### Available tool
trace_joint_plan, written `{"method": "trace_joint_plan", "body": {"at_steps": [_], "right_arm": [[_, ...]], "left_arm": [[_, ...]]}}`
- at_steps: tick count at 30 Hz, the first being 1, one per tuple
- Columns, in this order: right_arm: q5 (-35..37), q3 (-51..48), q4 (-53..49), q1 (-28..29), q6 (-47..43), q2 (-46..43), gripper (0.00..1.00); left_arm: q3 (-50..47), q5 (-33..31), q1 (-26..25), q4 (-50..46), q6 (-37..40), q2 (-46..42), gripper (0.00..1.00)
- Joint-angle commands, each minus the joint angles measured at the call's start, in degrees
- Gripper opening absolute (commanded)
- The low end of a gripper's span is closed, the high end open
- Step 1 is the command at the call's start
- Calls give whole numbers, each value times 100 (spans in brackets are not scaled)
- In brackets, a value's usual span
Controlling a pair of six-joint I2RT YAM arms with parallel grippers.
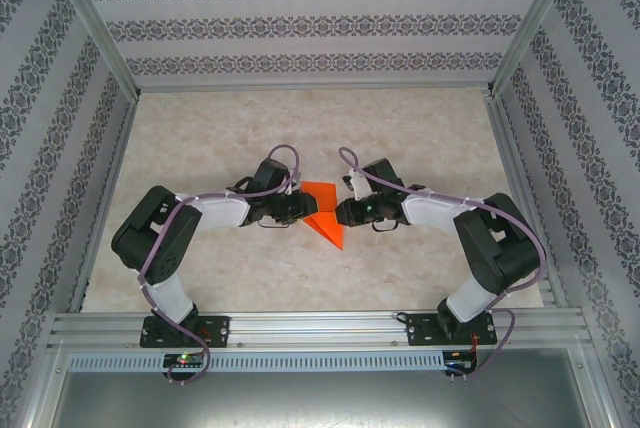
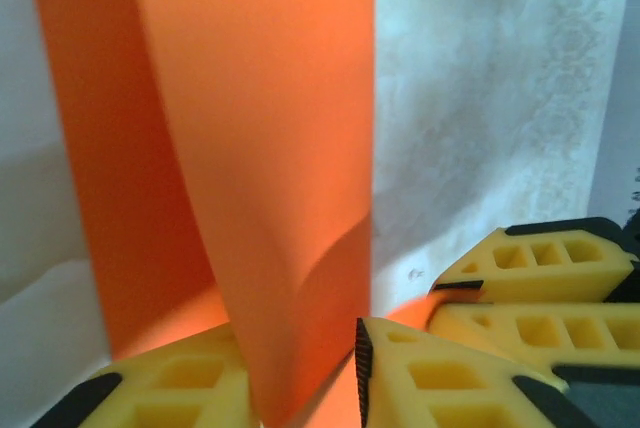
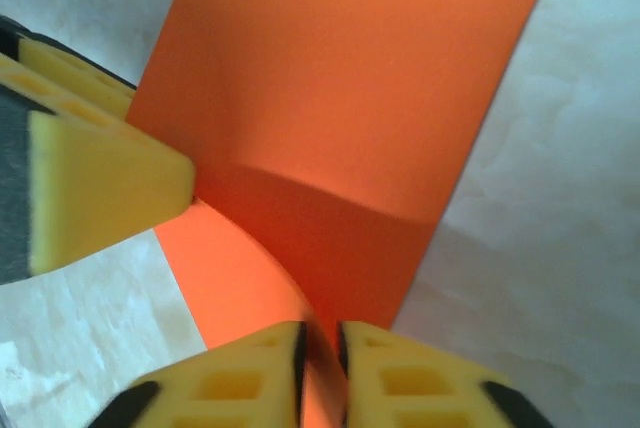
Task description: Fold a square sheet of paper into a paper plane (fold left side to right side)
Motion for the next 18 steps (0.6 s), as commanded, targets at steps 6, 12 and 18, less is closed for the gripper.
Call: {"method": "trace_joint_plan", "body": {"at_steps": [6, 12, 18], "right_arm": [[988, -264, -629, 122, -236, -1300, 47], [1612, -473, -818, 801, -224, -1901, 49], [2295, -663, -332, 1563, 146, -1509, 48]], "left_arm": [[197, 109, -110, 237, -95, -104, 27], [297, 73, -118, 49, -195, -156, 25], [396, 47, -121, -78, -314, -131, 24]]}}
